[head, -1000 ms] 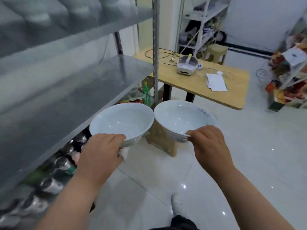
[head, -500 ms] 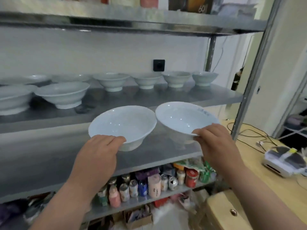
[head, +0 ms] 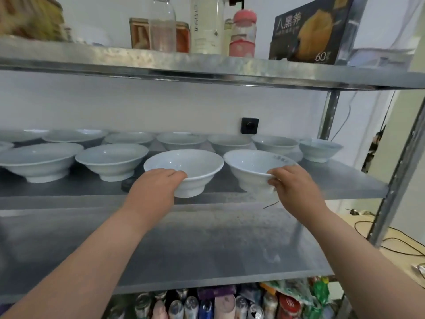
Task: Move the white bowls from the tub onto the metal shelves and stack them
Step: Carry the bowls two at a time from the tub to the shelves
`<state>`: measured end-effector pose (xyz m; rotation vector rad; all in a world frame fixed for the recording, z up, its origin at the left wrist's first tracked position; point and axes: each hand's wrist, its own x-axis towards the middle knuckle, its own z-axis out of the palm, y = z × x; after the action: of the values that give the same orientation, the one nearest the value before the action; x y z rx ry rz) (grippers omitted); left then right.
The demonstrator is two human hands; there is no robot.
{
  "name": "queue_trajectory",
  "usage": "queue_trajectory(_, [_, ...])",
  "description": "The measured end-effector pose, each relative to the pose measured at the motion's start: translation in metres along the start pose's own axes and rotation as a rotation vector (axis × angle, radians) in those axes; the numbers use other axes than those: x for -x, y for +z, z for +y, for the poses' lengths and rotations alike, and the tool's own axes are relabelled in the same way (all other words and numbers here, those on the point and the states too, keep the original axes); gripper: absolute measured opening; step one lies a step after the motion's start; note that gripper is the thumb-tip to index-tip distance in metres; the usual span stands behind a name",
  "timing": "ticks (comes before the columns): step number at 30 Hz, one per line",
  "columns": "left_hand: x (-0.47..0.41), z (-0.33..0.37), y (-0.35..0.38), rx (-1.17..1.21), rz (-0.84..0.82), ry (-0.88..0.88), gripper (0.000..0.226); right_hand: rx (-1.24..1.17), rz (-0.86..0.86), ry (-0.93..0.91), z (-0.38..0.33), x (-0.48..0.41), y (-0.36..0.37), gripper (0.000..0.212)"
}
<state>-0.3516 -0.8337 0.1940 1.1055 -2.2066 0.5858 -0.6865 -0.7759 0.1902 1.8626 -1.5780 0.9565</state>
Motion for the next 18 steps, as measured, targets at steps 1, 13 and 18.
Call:
queue_trajectory(1, [-0.007, -0.004, 0.007, -0.003, -0.018, -0.01, 0.041, -0.004, -0.023, 0.005, 0.004, -0.005, 0.007, 0.01])
queue_trajectory(13, [-0.051, -0.041, 0.07, -0.044, -0.133, -0.023, 0.042, -0.004, -0.068, 0.011, 0.026, -0.039, 0.071, 0.008])
queue_trajectory(18, [-0.062, -0.052, 0.084, -0.05, -0.131, -0.049, 0.04, -0.033, -0.018, -0.04, 0.035, -0.043, 0.093, 0.007])
